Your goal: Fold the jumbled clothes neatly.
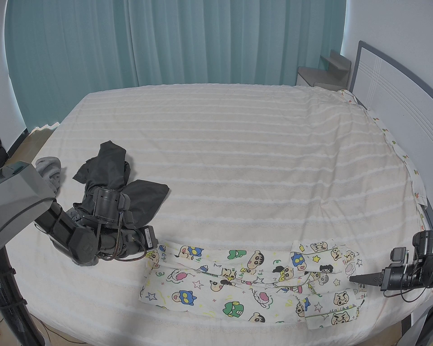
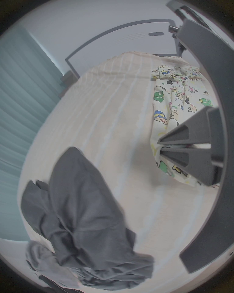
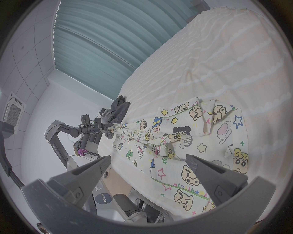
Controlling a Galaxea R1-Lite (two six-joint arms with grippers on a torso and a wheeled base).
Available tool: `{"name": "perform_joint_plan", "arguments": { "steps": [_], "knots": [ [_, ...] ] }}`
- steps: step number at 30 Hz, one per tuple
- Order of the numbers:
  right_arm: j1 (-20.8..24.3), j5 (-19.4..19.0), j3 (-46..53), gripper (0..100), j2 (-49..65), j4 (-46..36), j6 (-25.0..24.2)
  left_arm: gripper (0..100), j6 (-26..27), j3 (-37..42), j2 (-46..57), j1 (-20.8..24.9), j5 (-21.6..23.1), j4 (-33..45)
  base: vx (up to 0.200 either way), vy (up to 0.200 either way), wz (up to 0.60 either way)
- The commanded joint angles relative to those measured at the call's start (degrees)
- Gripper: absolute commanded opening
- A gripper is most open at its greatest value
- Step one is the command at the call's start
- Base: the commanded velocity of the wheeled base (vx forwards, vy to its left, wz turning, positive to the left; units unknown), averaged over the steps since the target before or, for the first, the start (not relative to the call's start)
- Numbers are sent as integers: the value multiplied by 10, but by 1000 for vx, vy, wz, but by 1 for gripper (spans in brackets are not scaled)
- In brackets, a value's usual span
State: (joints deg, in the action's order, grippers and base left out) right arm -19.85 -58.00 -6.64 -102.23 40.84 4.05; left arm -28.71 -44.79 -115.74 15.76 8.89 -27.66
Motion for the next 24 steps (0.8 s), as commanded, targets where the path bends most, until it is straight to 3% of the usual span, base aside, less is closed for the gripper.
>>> {"name": "perform_joint_plan", "arguments": {
  "steps": [1,5,12,13,24],
  "knots": [
    [0,0,1,100,-1,0,0,0,66,75,4,1,10,-97,0,0,0],
    [0,0,1,100,-1,0,0,0,117,118,-10,1,12,-166,0,0,0],
    [0,0,1,100,-1,0,-1,0,128,132,-24,-3,10,-182,0,0,0],
    [0,0,1,100,-1,0,-1,100,133,134,-26,-4,10,-182,0,0,0],
    [0,0,1,100,-3,0,-1,100,126,161,-27,-20,17,-180,0,0,0]
  ]
}}
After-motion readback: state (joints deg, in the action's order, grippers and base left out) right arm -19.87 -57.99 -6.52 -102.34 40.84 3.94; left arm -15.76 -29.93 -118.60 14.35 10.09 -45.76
